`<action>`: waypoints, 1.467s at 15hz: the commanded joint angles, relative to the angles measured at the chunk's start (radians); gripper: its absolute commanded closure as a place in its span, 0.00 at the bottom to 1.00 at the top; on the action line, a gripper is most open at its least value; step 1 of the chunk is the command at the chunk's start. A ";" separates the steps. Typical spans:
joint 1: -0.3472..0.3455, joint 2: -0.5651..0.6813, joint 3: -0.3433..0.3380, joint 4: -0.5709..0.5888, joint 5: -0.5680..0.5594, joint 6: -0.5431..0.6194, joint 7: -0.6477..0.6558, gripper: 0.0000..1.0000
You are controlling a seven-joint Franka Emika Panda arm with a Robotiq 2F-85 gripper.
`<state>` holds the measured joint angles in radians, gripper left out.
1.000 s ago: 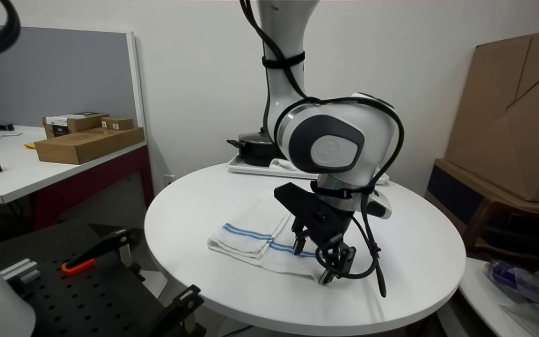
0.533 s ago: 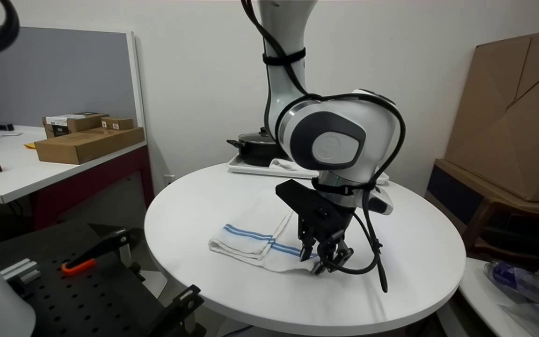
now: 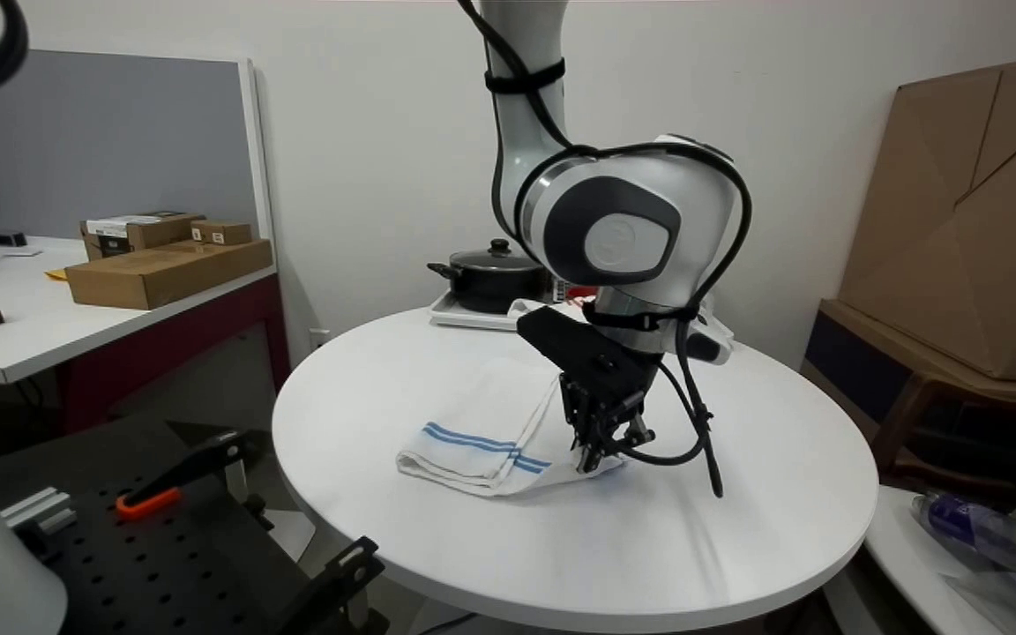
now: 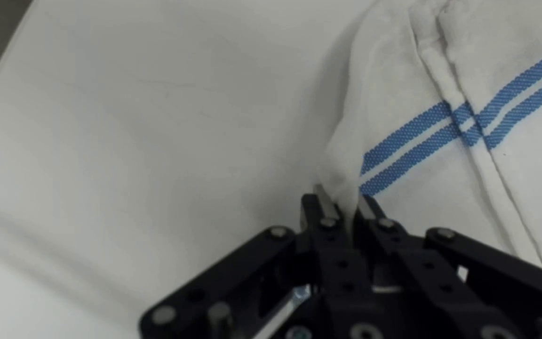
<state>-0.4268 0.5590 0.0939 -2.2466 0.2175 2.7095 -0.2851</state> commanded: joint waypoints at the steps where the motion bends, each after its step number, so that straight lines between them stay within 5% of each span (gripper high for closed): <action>1: 0.004 -0.095 0.037 -0.037 0.049 -0.047 -0.036 0.92; 9: 0.109 -0.282 0.130 -0.103 0.162 -0.231 -0.161 0.93; 16: 0.297 -0.340 0.119 -0.140 0.123 -0.366 -0.210 0.94; 22: 0.358 -0.346 0.092 -0.101 0.076 -0.429 -0.212 0.95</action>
<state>-0.0989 0.2350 0.2163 -2.3641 0.3379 2.3514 -0.4729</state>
